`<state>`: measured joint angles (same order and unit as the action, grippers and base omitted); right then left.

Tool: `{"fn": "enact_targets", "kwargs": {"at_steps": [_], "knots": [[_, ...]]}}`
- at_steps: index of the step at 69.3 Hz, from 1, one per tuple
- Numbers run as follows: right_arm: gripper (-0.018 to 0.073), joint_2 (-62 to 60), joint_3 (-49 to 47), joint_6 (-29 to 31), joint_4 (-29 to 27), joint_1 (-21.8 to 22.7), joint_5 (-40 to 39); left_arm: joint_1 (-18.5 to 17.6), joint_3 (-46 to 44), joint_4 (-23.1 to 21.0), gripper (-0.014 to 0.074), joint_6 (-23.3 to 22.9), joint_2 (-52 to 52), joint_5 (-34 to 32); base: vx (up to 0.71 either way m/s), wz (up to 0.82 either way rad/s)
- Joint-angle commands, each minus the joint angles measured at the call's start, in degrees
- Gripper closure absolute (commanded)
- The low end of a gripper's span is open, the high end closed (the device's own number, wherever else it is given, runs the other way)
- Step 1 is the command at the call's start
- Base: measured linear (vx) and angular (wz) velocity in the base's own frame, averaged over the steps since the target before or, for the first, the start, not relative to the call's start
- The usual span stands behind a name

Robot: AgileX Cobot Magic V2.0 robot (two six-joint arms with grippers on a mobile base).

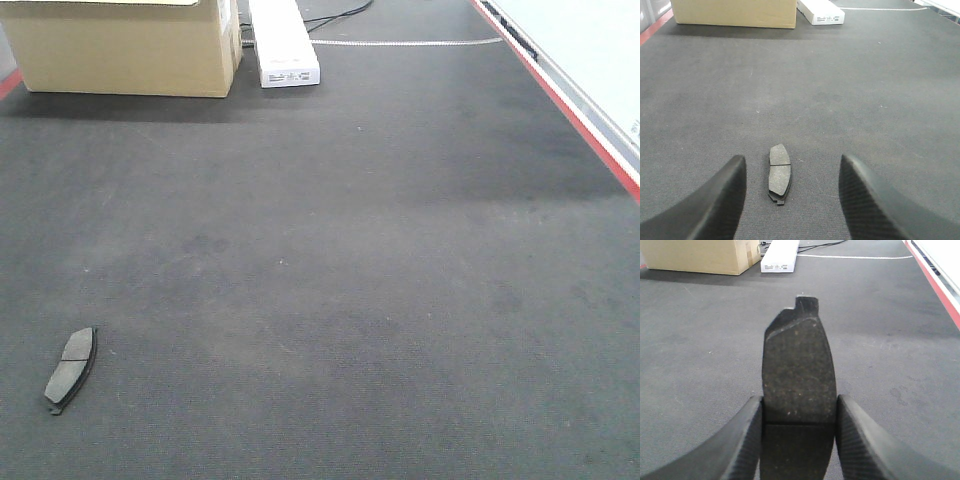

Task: Move and align brake pads A on conveyor
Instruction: 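Raise the left gripper away from the placed brake pad, then lower the right gripper's brake pad onto the belt beside the other pad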

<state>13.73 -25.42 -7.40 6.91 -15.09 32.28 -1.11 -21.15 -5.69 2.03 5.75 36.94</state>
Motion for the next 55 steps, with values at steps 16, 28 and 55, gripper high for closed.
{"fn": "enact_targets", "kwargs": {"at_steps": [16, 28, 55], "knots": [[0.0565, 7.22, -2.51, -3.43, 0.36, 0.25, -6.0, -0.05, -1.38, -0.49, 0.0207, 0.01, 0.67, -4.22, 0.0, 0.0], [0.0562, 22.52, -8.33, -4.21, -1.27, 0.25, -0.77, -0.05, -1.38, -0.49, 0.0207, 0.01, 0.67, -4.22, 0.0, 0.0], [0.055, 54.97, -22.21, -5.08, -1.74, 0.25, 4.35, -0.05, -1.38, -0.49, 0.0207, 0.01, 0.67, -4.22, 0.0, 0.0]]}}
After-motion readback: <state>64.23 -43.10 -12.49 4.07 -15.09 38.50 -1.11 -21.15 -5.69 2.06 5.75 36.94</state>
